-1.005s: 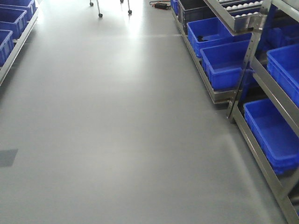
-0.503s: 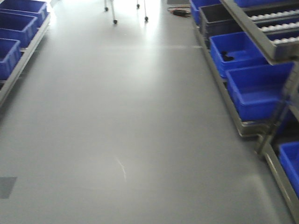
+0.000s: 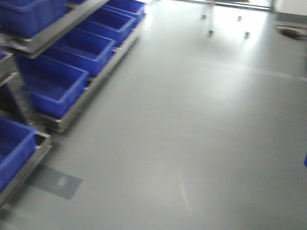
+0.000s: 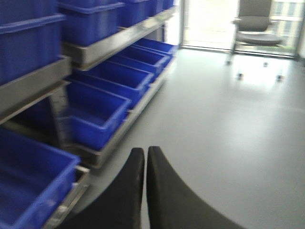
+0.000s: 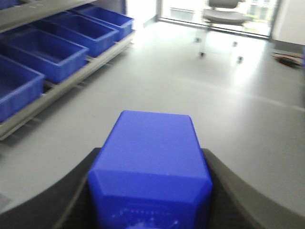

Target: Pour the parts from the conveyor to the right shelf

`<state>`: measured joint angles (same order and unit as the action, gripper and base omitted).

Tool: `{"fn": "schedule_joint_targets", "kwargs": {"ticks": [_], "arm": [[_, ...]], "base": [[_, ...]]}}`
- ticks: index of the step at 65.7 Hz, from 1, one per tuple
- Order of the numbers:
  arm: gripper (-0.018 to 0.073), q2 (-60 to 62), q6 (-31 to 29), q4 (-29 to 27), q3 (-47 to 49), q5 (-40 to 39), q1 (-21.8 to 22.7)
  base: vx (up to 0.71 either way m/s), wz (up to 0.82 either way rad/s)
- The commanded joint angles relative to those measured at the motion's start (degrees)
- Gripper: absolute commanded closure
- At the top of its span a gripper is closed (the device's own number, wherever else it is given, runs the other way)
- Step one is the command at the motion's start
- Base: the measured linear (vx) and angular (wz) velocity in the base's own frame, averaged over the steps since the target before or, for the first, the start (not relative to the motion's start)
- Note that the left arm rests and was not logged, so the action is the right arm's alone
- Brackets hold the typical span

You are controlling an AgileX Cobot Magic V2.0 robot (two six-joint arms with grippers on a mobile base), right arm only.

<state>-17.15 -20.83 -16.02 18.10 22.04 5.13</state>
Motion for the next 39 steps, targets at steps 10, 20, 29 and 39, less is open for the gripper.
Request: {"fn": "schedule_joint_targets", "kwargs": {"ticks": [10,20,29,39], "arm": [[0.0564,-0.4,-0.4,-0.4,1.7,-4.4,0.2],[0.0564,-0.4,-0.4,-0.4,1.7,-4.4,0.2],[0.0564,-0.4,-0.4,-0.4,1.7,-4.4,0.2],[0.0564,-0.4,-0.4,-0.4,1.7,-4.4,0.2]], "base": [[0.41,0.93],[0.39,0.86],[0.37,0.77],[0.35,0.75]]}}
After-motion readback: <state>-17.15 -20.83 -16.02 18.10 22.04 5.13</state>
